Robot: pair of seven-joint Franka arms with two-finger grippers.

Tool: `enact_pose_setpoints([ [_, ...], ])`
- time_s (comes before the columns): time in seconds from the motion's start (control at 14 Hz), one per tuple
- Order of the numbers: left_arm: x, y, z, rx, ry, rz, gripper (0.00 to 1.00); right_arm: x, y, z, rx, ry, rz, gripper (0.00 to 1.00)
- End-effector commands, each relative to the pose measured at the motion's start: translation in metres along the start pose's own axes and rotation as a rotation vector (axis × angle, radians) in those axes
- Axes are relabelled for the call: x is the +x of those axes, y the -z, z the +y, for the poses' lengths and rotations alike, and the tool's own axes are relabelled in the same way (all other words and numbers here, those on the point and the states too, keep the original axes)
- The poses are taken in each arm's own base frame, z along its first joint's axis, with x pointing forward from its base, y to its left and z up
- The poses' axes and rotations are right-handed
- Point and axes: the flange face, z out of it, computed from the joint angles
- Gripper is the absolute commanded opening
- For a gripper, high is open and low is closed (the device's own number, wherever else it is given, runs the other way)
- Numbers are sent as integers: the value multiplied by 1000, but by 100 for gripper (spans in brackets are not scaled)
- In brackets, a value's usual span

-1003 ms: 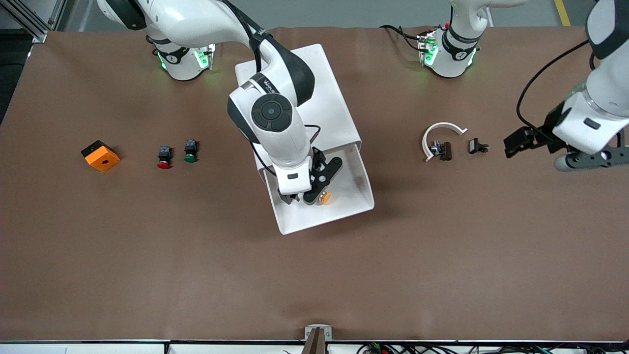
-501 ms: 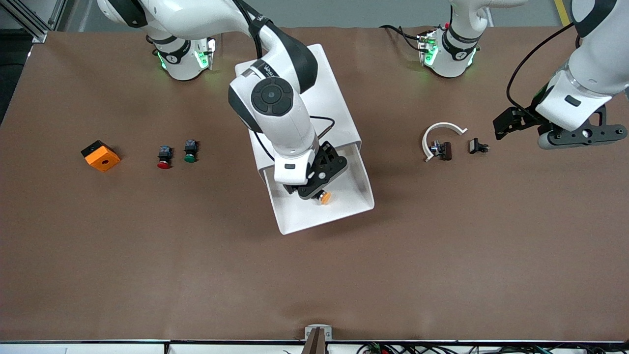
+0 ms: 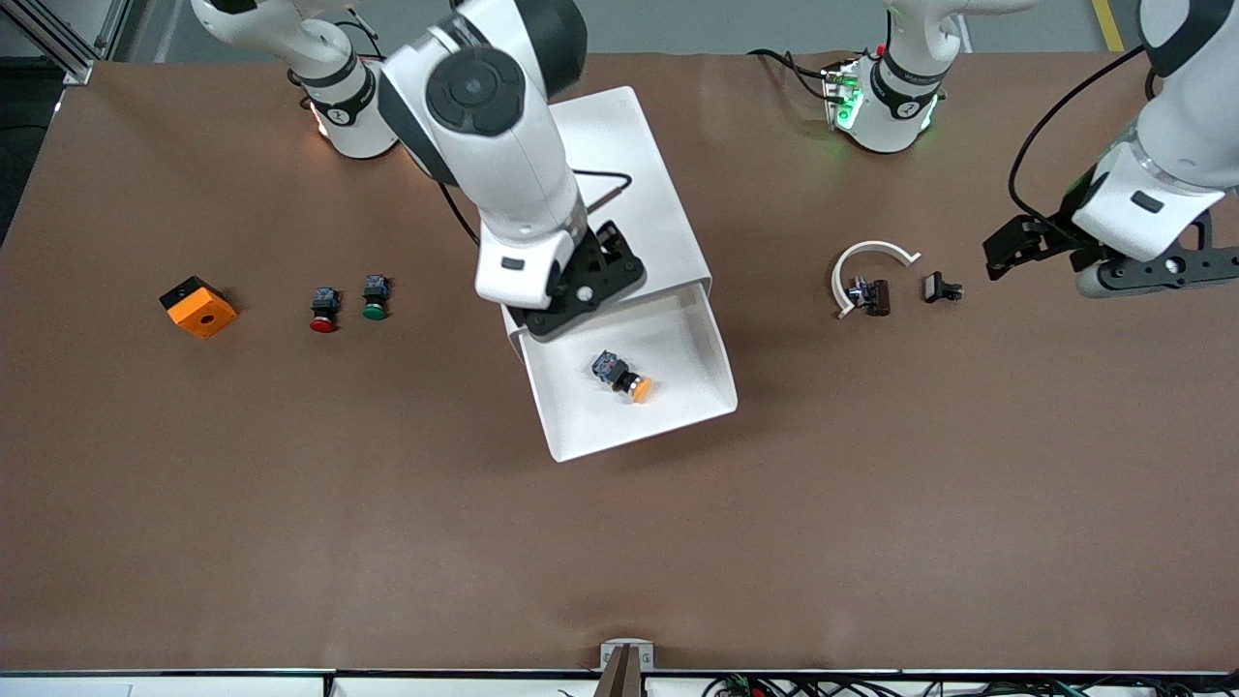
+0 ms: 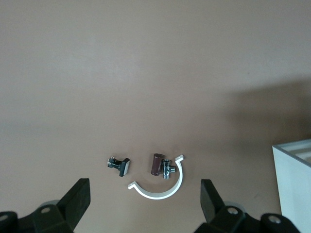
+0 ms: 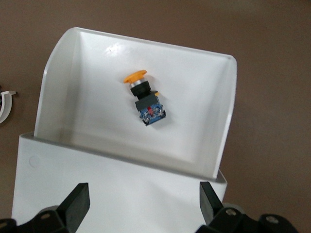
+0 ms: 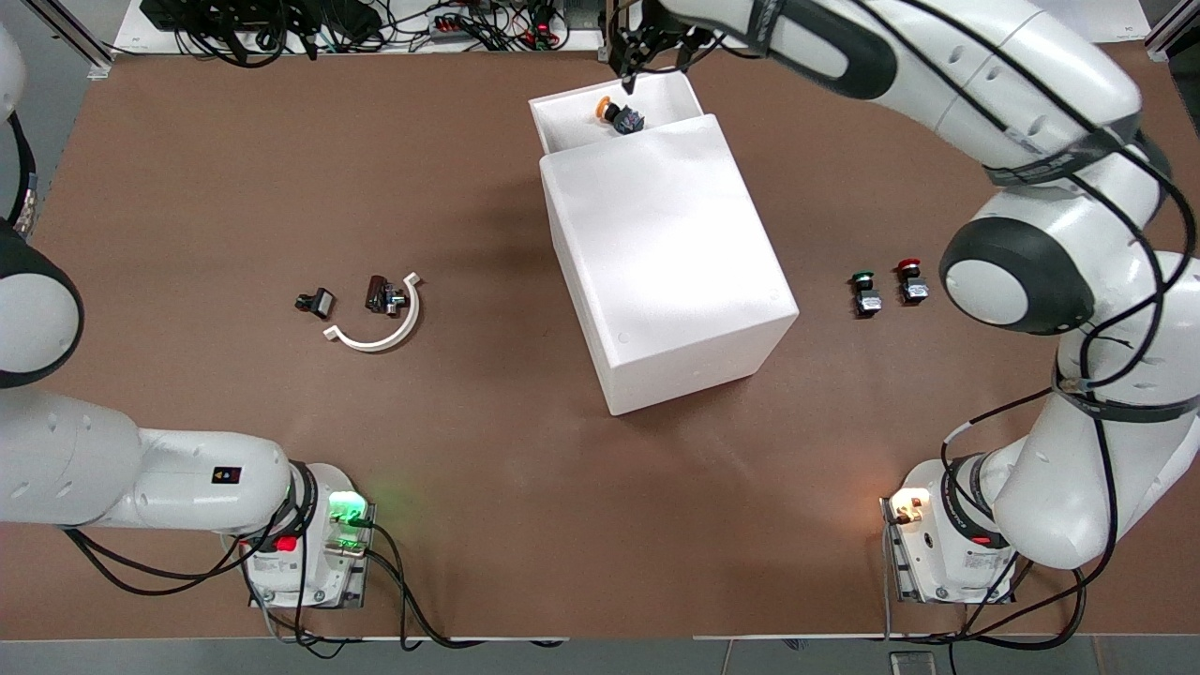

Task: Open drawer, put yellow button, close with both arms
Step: 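Raise the right gripper out of the drawer and draw it back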

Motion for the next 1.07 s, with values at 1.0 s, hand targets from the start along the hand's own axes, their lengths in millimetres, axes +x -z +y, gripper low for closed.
enact_pose_setpoints([
  [1.0, 53, -32, 113, -93, -116, 128, 100, -154, 87, 243, -11, -247, -120, 100],
])
